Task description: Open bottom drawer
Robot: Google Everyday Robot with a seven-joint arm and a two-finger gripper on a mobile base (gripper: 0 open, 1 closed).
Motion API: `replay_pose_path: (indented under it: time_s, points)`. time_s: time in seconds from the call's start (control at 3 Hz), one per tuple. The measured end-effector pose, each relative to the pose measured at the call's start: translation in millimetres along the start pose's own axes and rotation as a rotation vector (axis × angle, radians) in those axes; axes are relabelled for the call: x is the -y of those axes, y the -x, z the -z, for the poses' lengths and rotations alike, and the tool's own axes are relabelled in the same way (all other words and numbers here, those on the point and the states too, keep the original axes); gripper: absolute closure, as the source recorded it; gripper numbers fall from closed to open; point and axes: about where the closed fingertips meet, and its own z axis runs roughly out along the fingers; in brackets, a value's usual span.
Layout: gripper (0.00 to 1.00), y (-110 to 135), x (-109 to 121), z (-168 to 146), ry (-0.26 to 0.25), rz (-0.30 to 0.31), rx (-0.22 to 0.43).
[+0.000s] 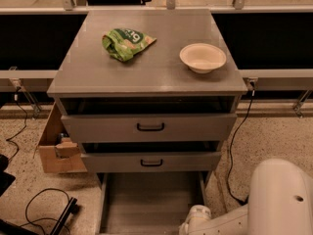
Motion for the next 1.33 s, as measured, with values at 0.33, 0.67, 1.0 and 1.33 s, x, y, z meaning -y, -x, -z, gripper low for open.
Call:
replay_pose_path:
  time_s: [0.33, 0.67, 1.0, 1.33]
  points:
    - [0.82, 0.0, 0.2, 0.0, 0.000, 0.000, 0.000]
    - [0.59, 0.1, -1.0, -0.9, 0.002, 0.000, 0.000]
    - [0.36, 0.2, -1.7, -1.3, 0.003, 0.000, 0.000]
    - [0.05, 0.3, -2.1, -1.6, 0.004, 0.000, 0.001]
